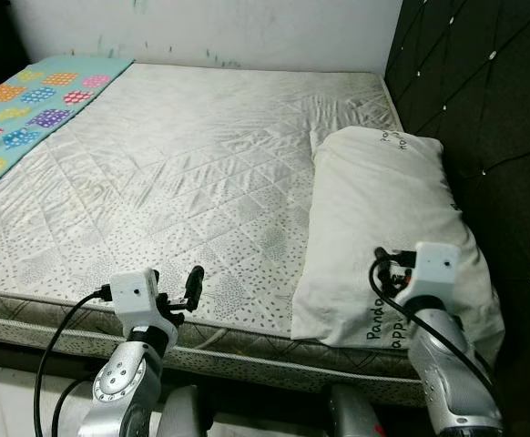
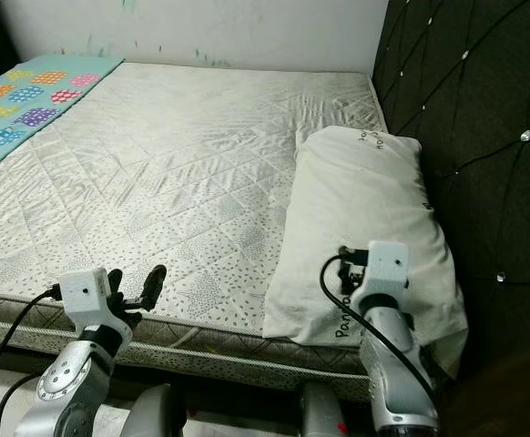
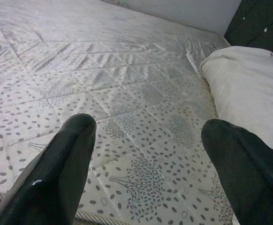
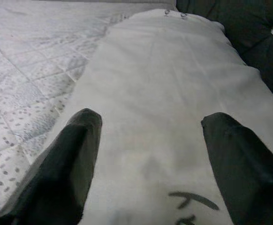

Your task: Clean up the room

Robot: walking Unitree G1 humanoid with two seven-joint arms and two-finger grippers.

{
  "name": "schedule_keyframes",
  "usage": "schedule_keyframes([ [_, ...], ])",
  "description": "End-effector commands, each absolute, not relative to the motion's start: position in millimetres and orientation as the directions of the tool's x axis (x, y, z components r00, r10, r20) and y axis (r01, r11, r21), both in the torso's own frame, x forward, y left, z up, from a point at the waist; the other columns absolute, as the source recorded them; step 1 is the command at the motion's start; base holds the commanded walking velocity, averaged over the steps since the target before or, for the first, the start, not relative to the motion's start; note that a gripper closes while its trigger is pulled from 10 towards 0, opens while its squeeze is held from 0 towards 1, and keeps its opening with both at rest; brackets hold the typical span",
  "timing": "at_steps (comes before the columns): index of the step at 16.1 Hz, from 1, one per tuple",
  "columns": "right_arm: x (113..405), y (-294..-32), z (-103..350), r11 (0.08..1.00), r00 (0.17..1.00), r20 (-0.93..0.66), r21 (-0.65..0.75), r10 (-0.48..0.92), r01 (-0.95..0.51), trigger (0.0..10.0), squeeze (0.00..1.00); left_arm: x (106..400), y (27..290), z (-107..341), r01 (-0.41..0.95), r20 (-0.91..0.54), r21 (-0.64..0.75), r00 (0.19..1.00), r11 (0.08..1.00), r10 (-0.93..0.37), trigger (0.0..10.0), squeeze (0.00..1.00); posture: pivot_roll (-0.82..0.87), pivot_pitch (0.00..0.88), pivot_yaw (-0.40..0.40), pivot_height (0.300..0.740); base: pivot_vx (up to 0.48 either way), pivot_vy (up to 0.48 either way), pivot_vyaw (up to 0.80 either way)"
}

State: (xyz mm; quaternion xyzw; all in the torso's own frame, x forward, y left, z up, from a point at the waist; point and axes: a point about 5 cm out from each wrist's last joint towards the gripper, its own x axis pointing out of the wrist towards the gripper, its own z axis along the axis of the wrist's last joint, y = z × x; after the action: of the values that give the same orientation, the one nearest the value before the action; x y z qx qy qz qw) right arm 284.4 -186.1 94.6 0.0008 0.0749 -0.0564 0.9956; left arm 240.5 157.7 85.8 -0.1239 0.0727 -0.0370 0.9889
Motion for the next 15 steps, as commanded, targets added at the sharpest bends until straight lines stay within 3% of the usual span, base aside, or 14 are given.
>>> schedule_keyframes([
  [1, 288.7, -185.1, 103.2, 0.994, 0.987, -0.124, -0.001, -0.105, 0.105, 10.0, 1.00, 241.6, 159.1, 84.7, 0.045, -0.140, -0.241, 0.987, 0.970, -0.081, 10.0, 0.00, -0.06, 0.000, 0.006, 0.607, 0.000, 0.000, 0.00],
  [3, 292.1, -187.4, 107.7, 0.995, 0.989, -0.103, 0.004, -0.102, 0.103, 10.0, 1.00, 241.4, 158.5, 84.2, 0.049, -0.141, -0.241, 0.986, 0.969, -0.084, 10.0, 0.00, -0.05, 0.000, 0.005, 0.607, 0.000, 0.000, 0.00],
  [15, 297.6, -199.3, 110.2, 0.989, 0.984, -0.102, 0.008, -0.143, 0.145, 10.0, 1.00, 242.6, 157.6, 82.1, 0.060, -0.147, -0.238, 0.984, 0.969, -0.097, 10.0, 0.00, -0.06, 0.000, 0.006, 0.740, 0.000, 0.000, 0.00],
])
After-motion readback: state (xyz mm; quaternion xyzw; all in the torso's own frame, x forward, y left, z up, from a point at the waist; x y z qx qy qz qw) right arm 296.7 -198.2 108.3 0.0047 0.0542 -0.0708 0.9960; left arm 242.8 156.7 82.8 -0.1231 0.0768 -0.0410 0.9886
